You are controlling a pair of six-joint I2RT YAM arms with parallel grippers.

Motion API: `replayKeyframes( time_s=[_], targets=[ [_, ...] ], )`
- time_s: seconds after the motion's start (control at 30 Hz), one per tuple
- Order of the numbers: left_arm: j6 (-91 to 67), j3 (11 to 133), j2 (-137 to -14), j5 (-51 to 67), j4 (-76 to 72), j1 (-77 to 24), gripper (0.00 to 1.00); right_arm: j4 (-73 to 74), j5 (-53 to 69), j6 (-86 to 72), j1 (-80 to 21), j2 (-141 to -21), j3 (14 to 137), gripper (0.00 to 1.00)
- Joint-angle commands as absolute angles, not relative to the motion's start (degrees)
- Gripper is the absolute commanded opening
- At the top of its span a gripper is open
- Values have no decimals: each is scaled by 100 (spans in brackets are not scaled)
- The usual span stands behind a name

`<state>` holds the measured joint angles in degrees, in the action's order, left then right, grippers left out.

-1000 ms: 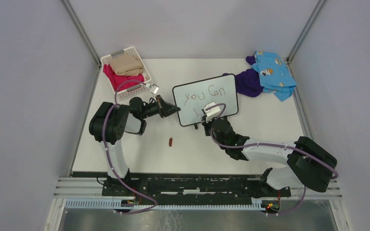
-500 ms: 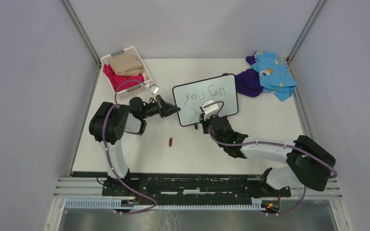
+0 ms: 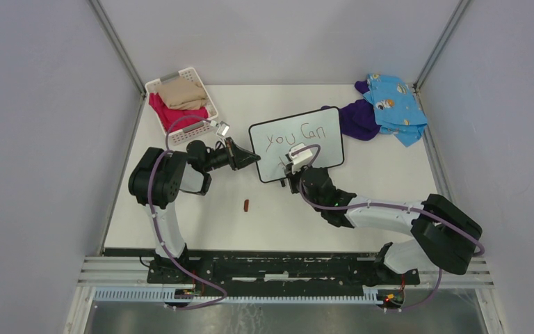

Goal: Write a sentence on the whiteboard

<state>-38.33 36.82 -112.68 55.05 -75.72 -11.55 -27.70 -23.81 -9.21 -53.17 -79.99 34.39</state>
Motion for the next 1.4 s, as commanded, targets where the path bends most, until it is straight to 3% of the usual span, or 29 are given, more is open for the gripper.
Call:
replayKeyframes(
  time_s=[0.0, 0.37, 1.1, 1.37],
  targets=[
    [-3560, 3699, -11362, 5466, -7051, -1239, 12, -2874, -2270, -1001, -5307, -7984, 3324, 0],
    [-3542, 3701, -11365, 5459, -7016, -1239, 12, -2803, -2591, -969, -5300, -7761, 3014, 0],
    [-3498, 3710, -11350, 5456, -6961, -1274, 12, -2725, -2655, -653, -5067, -7825, 3639, 0],
    [-3462, 3713, -11357, 5458, -6918, -1274, 12, -2875, -2422, -650, -5052, -7268, 3160, 0]
  ],
)
